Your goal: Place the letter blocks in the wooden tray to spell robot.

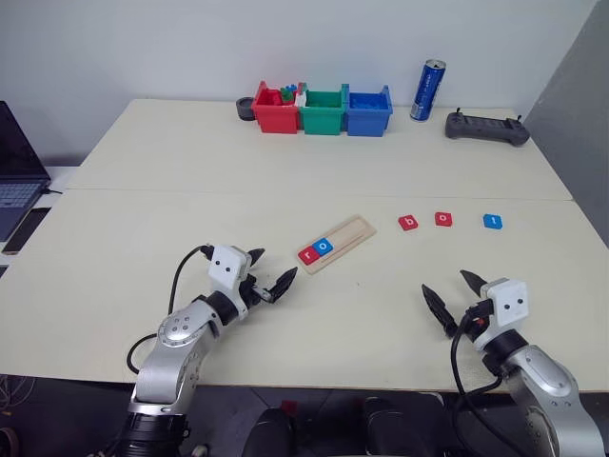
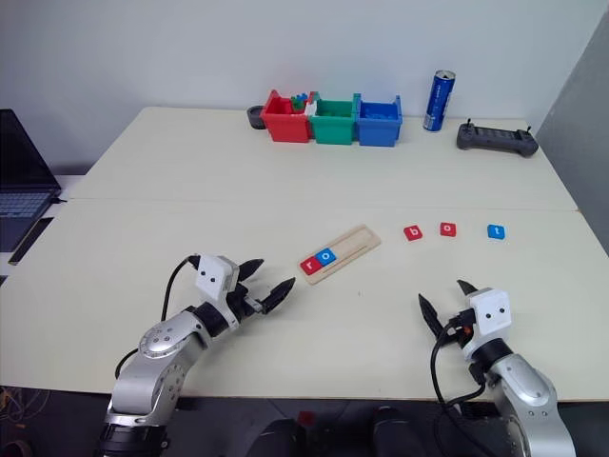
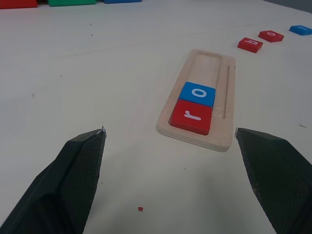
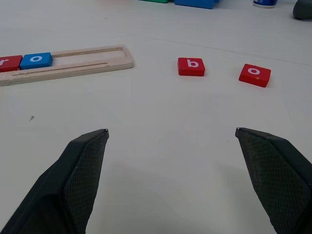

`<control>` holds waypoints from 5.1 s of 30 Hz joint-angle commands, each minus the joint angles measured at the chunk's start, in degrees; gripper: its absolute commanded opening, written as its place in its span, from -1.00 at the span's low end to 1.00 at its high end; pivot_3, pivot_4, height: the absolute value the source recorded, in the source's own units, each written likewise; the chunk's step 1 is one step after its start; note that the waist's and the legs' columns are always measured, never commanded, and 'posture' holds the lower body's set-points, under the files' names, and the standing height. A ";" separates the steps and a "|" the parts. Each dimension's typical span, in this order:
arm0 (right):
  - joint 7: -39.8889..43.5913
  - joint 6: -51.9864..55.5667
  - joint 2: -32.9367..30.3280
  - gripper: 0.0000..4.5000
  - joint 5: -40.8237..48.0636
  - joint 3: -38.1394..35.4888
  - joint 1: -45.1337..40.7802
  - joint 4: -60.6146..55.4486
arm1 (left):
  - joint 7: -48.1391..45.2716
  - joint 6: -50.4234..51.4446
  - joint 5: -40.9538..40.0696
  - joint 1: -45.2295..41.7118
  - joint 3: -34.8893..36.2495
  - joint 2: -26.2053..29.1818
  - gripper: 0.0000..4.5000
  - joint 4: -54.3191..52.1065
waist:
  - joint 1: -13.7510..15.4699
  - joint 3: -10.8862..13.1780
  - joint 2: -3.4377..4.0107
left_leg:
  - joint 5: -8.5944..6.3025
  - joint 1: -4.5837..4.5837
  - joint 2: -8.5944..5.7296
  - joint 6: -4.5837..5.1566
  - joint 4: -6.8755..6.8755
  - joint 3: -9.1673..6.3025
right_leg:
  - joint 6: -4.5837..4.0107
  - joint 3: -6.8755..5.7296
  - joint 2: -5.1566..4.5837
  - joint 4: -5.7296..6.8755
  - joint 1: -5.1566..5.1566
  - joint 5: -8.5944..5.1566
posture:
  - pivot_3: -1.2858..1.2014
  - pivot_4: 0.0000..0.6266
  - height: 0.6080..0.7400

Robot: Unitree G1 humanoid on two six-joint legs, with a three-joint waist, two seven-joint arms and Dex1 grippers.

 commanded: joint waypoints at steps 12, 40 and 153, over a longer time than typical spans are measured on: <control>0.42 -2.10 -0.30 0.97 -0.34 0.18 0.08 -0.10 | 2.46 -1.02 2.92 0.14 -1.24 0.20 1.00 -1.47 | 0.01 0.00 0.00 | 0.00 0.00 0.00 0.00 0.00 -0.01 | 0.00 0.00 0.00 0.00 0.00 0.00 | 0.03 -0.52 1.00; 9.28 8.85 -9.68 0.97 6.83 4.12 3.11 -11.51 | 1.63 8.08 10.36 -16.90 -12.67 -1.37 1.00 12.44 | 0.08 0.01 -0.02 | 0.00 -0.04 -0.04 0.00 0.04 -0.08 | 0.01 -0.08 -0.01 -0.02 0.03 0.00 | 0.03 -0.52 1.00; 15.94 12.29 -19.50 1.00 10.28 -15.45 20.22 -24.33 | -38.82 -15.37 15.03 -34.77 -27.16 -7.73 0.50 39.20 | 0.20 -0.09 -0.11 | 0.00 -0.10 -0.21 0.04 0.17 -0.13 | 0.06 -0.12 -0.10 -0.04 0.13 -0.03 | 0.03 -0.52 1.00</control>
